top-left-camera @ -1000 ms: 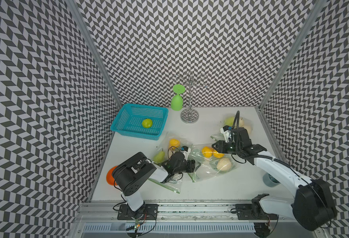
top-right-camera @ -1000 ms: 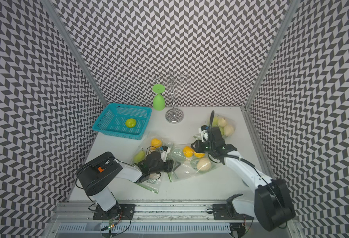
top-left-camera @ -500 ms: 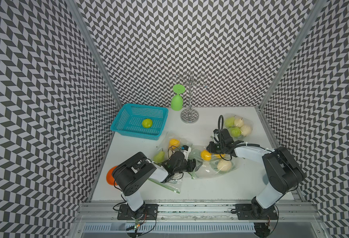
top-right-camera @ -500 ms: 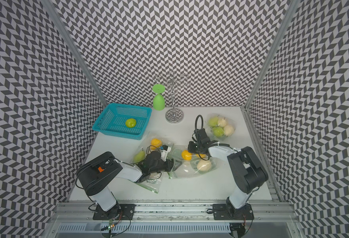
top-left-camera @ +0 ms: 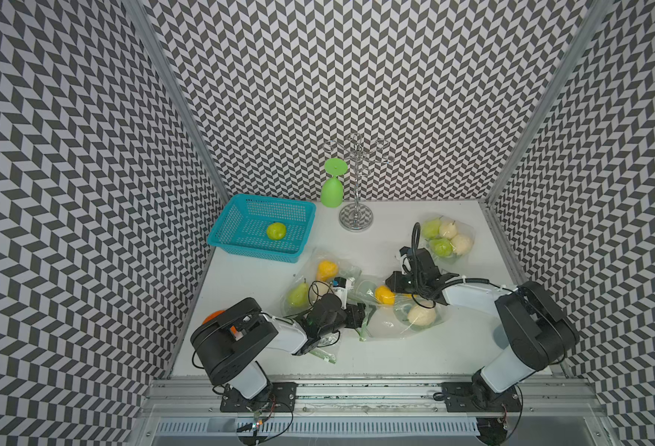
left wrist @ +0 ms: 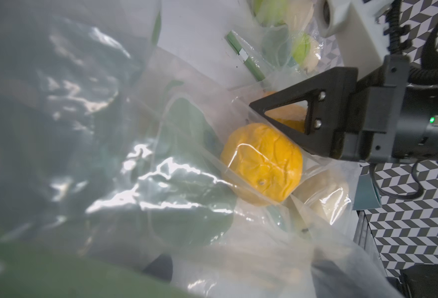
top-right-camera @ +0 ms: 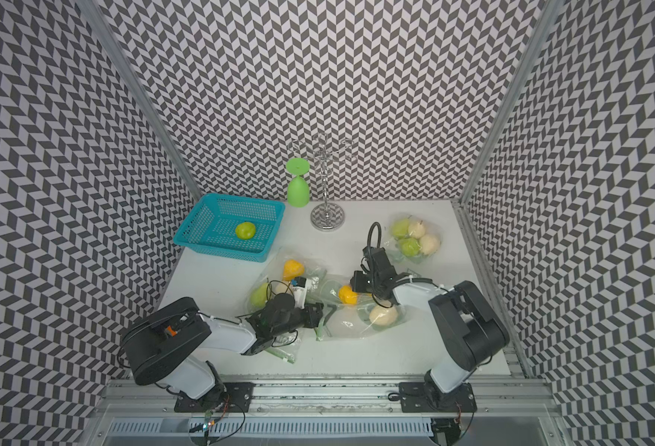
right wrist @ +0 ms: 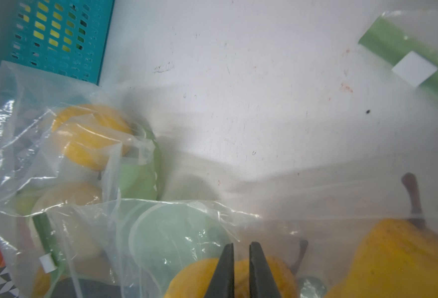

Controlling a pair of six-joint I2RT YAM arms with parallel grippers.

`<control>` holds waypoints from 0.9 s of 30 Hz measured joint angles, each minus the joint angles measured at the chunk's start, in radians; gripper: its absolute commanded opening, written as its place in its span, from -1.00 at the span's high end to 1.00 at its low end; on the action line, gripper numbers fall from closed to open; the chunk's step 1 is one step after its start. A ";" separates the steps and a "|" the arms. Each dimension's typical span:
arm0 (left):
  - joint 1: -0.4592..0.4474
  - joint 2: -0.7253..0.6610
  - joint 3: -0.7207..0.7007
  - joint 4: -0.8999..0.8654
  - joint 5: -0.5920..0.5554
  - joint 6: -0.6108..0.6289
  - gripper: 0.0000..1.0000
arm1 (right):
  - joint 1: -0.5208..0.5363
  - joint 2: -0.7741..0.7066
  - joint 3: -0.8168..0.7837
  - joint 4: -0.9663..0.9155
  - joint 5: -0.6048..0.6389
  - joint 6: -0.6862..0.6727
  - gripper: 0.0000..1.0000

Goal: Open the zip-top bag and take out the pear
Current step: Pick up the pear from the zipper food storage bag.

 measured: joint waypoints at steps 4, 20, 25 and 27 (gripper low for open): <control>-0.028 -0.028 0.034 -0.034 -0.038 0.004 -0.53 | 0.002 -0.076 0.009 -0.075 -0.005 -0.006 0.52; -0.034 0.006 0.056 -0.180 -0.088 -0.055 0.45 | -0.002 -0.159 0.013 -0.139 0.010 -0.018 0.84; -0.034 0.071 0.104 -0.211 -0.085 -0.046 0.38 | 0.000 -0.103 -0.028 -0.097 0.014 -0.006 0.89; -0.034 0.097 0.126 -0.212 -0.082 -0.040 0.17 | 0.001 -0.091 -0.050 -0.080 0.014 -0.002 0.91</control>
